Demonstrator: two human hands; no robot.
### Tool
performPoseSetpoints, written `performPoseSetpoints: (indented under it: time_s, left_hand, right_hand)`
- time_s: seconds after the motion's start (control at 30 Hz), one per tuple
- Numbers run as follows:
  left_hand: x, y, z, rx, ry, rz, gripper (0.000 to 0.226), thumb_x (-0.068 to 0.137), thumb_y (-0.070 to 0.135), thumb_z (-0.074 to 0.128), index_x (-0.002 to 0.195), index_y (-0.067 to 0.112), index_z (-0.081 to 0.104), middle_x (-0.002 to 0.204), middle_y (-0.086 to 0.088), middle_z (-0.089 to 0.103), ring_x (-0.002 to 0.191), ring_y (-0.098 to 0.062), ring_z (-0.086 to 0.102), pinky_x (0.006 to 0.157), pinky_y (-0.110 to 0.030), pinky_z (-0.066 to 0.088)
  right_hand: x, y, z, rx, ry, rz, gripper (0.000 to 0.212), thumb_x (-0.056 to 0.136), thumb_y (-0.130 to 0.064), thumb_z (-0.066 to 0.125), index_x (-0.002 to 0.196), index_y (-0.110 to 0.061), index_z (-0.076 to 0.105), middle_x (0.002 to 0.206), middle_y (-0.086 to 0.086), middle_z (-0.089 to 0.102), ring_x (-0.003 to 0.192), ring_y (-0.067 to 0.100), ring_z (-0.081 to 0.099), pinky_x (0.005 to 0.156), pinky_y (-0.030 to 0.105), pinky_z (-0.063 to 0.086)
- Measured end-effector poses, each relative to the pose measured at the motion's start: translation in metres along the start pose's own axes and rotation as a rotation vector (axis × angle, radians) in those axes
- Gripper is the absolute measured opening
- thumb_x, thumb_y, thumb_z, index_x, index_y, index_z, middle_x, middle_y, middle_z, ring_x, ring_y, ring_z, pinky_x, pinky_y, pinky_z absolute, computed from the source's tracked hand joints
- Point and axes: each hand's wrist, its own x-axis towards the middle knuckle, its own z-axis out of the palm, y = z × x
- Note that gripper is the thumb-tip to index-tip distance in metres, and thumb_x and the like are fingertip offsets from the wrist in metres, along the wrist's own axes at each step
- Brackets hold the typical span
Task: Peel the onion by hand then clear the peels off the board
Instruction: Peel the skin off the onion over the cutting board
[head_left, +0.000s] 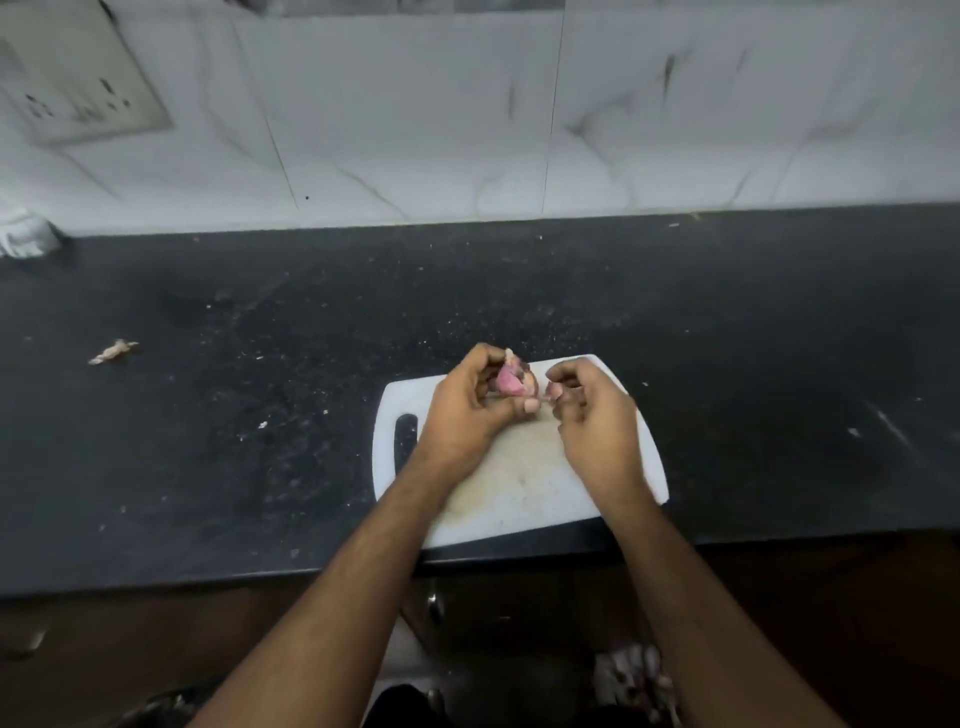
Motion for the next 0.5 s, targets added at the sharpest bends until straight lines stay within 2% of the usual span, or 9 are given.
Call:
performPoseSetpoints:
  time_s: [0.07, 0.13, 0.23, 0.3, 0.37, 0.43, 0.5]
  left_hand:
    - [-0.001, 0.003, 0.002, 0.061, -0.031, -0.008, 0.047, 0.077, 0.011, 0.088, 0.119, 0.016, 0.068, 0.114, -0.005, 0.076, 0.110, -0.020, 0.071, 0.108, -0.047, 0.052]
    - [-0.004, 0.008, 0.002, 0.142, -0.056, -0.003, 0.050, 0.078, 0.018, 0.088, 0.125, 0.022, 0.071, 0.117, 0.002, 0.075, 0.111, -0.015, 0.070, 0.108, -0.044, 0.052]
    - [-0.019, 0.013, 0.003, 0.200, -0.112, 0.012, 0.047, 0.083, 0.012, 0.084, 0.127, 0.022, 0.072, 0.116, 0.007, 0.077, 0.110, -0.009, 0.071, 0.103, -0.033, 0.054]
    - [-0.034, 0.012, 0.004, 0.221, -0.091, 0.046, 0.047, 0.086, 0.009, 0.080, 0.131, 0.020, 0.070, 0.117, 0.009, 0.077, 0.111, -0.005, 0.070, 0.100, -0.023, 0.053]
    - [-0.043, 0.009, 0.004, 0.227, -0.043, 0.078, 0.048, 0.088, 0.007, 0.078, 0.134, 0.020, 0.069, 0.117, 0.011, 0.076, 0.111, 0.001, 0.068, 0.095, -0.014, 0.050]
    - [-0.041, 0.008, 0.003, 0.250, -0.024, 0.091, 0.050, 0.089, 0.009, 0.078, 0.137, 0.021, 0.067, 0.118, 0.012, 0.075, 0.110, 0.005, 0.067, 0.093, -0.009, 0.047]
    - [-0.038, 0.006, 0.002, 0.275, -0.037, 0.098, 0.053, 0.090, 0.013, 0.078, 0.141, 0.021, 0.064, 0.124, 0.011, 0.074, 0.115, 0.004, 0.066, 0.098, -0.010, 0.047]
  right_hand:
    - [-0.006, -0.005, 0.001, -0.077, -0.035, -0.046, 0.029, 0.100, 0.000, 0.053, 0.118, -0.016, 0.069, 0.115, -0.003, 0.065, 0.099, 0.007, 0.063, 0.087, 0.011, 0.048]
    - [-0.014, -0.013, 0.000, -0.053, -0.018, -0.054, 0.031, 0.099, 0.000, 0.052, 0.121, -0.015, 0.069, 0.120, -0.004, 0.061, 0.104, 0.005, 0.060, 0.088, 0.002, 0.042]
    - [-0.024, -0.019, -0.002, 0.048, 0.004, -0.037, 0.022, 0.101, -0.012, 0.058, 0.118, -0.019, 0.068, 0.111, -0.010, 0.066, 0.099, 0.000, 0.063, 0.084, 0.006, 0.045]
    - [-0.028, -0.022, -0.003, 0.104, 0.011, -0.047, 0.010, 0.099, -0.019, 0.065, 0.108, -0.021, 0.070, 0.099, -0.012, 0.070, 0.090, 0.000, 0.067, 0.078, 0.012, 0.052]
    - [-0.031, -0.024, -0.004, 0.143, 0.023, -0.059, 0.002, 0.097, -0.018, 0.070, 0.097, -0.019, 0.071, 0.089, -0.010, 0.073, 0.081, -0.001, 0.068, 0.072, 0.011, 0.052]
    - [-0.029, -0.024, -0.004, 0.143, 0.042, -0.078, 0.005, 0.097, -0.017, 0.071, 0.092, -0.018, 0.073, 0.086, -0.009, 0.074, 0.079, -0.002, 0.069, 0.070, 0.008, 0.049]
    - [-0.029, -0.021, -0.002, 0.119, 0.054, -0.097, 0.006, 0.097, -0.018, 0.070, 0.093, -0.017, 0.074, 0.089, -0.009, 0.073, 0.082, -0.001, 0.068, 0.071, 0.007, 0.048]
